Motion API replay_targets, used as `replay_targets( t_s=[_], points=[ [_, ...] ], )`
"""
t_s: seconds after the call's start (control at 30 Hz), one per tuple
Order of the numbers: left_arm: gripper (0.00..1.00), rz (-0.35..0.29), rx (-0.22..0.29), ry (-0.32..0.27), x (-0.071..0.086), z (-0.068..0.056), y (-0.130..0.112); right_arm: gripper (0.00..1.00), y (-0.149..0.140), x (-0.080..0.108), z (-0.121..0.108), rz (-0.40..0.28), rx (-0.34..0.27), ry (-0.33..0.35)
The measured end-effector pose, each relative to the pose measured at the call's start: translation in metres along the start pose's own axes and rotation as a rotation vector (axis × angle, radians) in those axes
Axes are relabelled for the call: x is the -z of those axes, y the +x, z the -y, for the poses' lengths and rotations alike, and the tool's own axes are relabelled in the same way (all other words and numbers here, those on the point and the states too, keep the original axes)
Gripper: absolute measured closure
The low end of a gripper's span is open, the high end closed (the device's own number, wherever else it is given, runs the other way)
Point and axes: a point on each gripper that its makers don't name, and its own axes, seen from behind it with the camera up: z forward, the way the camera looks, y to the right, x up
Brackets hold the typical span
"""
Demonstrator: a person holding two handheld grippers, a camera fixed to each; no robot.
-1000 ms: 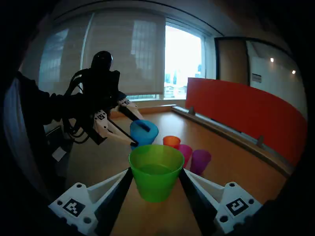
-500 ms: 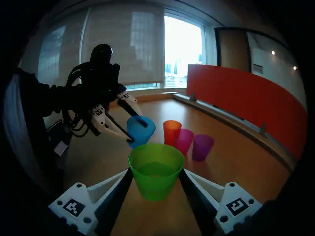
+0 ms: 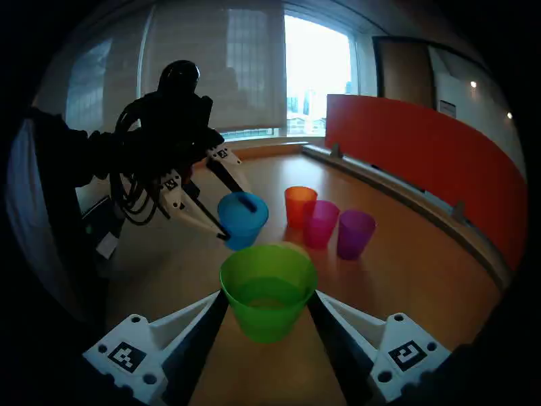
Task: Pour water
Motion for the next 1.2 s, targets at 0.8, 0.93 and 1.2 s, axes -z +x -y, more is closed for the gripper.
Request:
replay_targets(
  t_s=[0.8,0.93,1.2],
  points=[
    [0.16,0.070,-0.046,-0.040,-0.023,-0.007,-0.020,0.12,-0.039,-0.013,-0.007,0.088,0.010,0.007],
    [0.16,0.069,-0.039,-0.046,-0.025,-0.007,-0.021,0.12,-0.043,-0.015,-0.008,0.098,0.015,0.007],
    [0.16,0.062,-0.028,-0.051,-0.026,-0.007,-0.022,0.12,-0.050,-0.019,-0.011,0.108,0.012,0.005]
  ],
)
